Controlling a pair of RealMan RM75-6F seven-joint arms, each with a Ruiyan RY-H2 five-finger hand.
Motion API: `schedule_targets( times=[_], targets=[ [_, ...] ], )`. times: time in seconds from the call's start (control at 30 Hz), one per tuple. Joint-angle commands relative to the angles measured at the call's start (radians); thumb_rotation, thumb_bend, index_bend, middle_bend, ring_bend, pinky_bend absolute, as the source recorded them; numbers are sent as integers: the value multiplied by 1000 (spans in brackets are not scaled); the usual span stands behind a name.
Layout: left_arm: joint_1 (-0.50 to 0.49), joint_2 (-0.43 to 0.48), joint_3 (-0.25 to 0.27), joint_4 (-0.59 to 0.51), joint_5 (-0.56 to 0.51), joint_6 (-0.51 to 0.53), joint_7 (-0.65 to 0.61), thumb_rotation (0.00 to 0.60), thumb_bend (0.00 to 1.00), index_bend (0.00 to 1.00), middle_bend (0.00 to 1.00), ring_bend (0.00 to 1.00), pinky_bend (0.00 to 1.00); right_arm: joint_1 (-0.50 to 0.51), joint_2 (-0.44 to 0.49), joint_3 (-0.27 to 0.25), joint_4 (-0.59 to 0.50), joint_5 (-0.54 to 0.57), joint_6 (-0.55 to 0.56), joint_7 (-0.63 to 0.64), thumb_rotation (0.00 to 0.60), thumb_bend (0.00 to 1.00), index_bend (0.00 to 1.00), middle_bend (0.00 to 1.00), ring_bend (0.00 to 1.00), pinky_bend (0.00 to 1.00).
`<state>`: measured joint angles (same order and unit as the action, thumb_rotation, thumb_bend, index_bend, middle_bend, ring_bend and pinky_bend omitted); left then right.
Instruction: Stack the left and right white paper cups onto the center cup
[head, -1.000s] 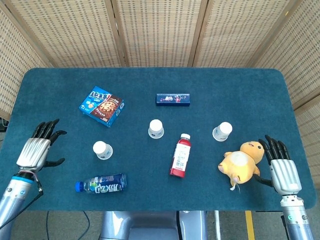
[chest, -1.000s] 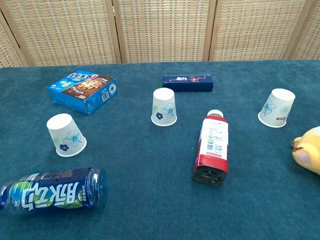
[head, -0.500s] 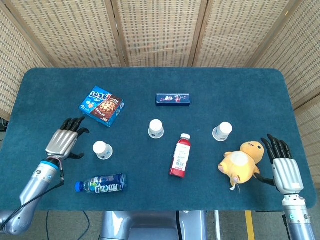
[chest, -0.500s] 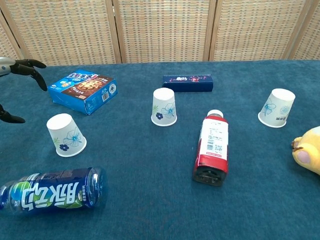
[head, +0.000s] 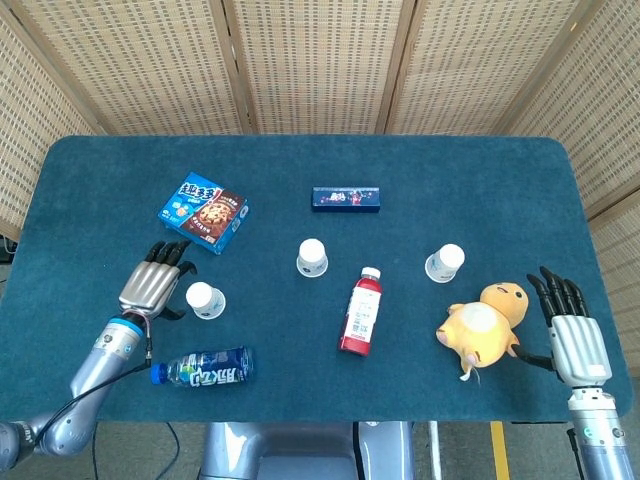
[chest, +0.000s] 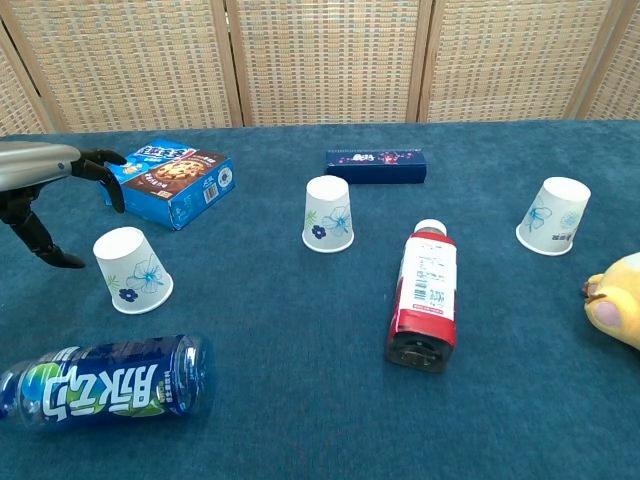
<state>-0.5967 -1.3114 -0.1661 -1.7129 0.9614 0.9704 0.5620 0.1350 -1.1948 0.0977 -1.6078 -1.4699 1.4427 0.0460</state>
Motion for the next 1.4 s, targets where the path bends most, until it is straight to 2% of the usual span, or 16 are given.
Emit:
schedule_targets(
  times=[0.03,0.27,0.53,0.83,1.0,1.2,1.4],
  targets=[
    [-16,-20,8,18,-20,-2,17,600,198,334,0,0,0,0,1,0,0,1,-2,4,600,83,9,0,0,31],
    [-41,-55,22,38,-51,1,40,600,205,350,0,0,0,2,2,3,4,8,-8,15,600,83,9,0,0,29],
    [-61,-90,29,58,-60,21,52,600,340,452,0,0,0,2,5,3,5,9,-10,26,600,83,9,0,0,29],
    [-64,-90,28,43,-35,53,27,600,353,458,0,0,0,1,8,1,3,3,-7,33,600,83,9,0,0,28],
    [-68,-50,2,-2,-2,80,2,600,351,449,0,0,0,2,8,3,3,7,-10,36,600,83,10,0,0,28],
    [-97,0,-69,-66,24,99,-37,600,347,439,0,0,0,3,10,8,9,18,-15,47,600,83,11,0,0,28],
    [-169,-32,-133,-42,10,101,-9,600,342,424,0,0,0,8,10,16,24,43,-37,72,600,83,14,0,0,27]
  ],
)
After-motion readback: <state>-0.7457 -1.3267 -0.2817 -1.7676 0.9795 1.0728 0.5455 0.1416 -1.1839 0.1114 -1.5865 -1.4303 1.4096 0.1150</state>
